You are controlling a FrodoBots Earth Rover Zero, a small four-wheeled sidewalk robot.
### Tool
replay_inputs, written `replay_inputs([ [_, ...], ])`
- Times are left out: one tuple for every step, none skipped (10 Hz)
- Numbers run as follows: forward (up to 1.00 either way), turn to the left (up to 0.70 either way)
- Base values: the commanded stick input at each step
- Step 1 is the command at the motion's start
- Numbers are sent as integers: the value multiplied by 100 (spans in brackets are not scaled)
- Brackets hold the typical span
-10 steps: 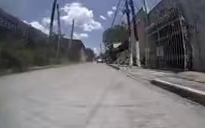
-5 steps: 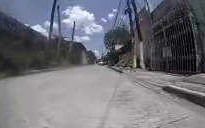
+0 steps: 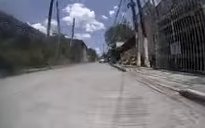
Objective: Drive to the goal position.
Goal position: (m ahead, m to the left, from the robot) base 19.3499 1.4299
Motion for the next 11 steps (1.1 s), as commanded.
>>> replay_inputs([
  [100,0],
  [100,0],
  [100,0],
  [100,0],
  [100,0],
  [100,0],
  [100,0],
  [100,0],
  [100,0],
  [100,0],
  [100,0],
])
